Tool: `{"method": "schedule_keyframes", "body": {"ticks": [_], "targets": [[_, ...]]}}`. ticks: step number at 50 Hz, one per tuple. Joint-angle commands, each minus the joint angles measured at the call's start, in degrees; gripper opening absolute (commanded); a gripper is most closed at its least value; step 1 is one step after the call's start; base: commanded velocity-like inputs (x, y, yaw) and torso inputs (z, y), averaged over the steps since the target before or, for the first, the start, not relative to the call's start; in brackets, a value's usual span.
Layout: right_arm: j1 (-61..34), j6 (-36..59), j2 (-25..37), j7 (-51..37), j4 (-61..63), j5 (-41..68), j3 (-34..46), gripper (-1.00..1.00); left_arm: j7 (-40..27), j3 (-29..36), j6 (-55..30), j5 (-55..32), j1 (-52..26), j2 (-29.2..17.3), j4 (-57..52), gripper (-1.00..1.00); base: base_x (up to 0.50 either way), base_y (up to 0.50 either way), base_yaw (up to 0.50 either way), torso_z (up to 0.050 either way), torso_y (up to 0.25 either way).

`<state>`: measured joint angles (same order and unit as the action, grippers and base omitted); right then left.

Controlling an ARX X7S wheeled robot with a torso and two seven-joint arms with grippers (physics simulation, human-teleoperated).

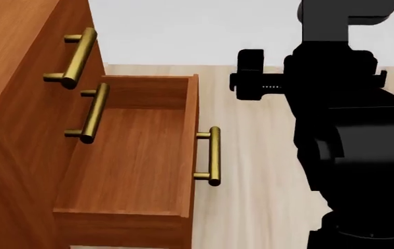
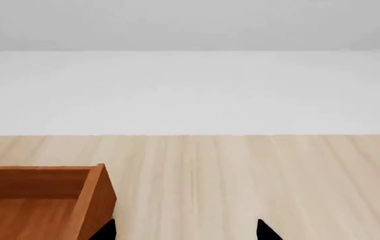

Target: Close the bottom drawer of the cabinet and open the top drawer.

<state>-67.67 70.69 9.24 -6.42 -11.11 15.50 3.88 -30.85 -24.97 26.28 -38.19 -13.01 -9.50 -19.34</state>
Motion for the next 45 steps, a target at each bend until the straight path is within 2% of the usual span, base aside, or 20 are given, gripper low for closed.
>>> {"method": "schedule_keyframes", "body": {"ticks": [1, 23, 34, 45], "targets": [[-1.6, -2.0, 0.2, 3.0, -5.3, 0.8, 2.7, 1.0, -0.4, 0.3, 0.0, 0.4, 0.1, -0.4, 0.0, 1.0, 0.0, 0.0, 0.0, 0.0, -0.219], [-0.4, -11.4, -0.8, 3.2, -18.0, -0.1, 2.6, 1.0, -0.1, 0.7, 1.1, -0.7, 0.4, -0.5, 0.2, 1.0, 0.0, 0.0, 0.0, 0.0, -0.212], [0.7, -19.8, -2.7, 3.7, -28.7, -1.1, 3.3, 1.0, 0.0, 0.8, 1.7, -1.3, 0.6, -0.5, 0.3, 1.0, 0.0, 0.0, 0.0, 0.0, -0.003], [-1.5, -33.5, -5.7, 6.5, -47.1, -3.1, 6.0, 1.0, -0.2, 1.0, 1.8, -1.6, 0.9, -0.8, 0.0, 1.0, 0.0, 0.0, 0.0, 0.0, 0.0]]}}
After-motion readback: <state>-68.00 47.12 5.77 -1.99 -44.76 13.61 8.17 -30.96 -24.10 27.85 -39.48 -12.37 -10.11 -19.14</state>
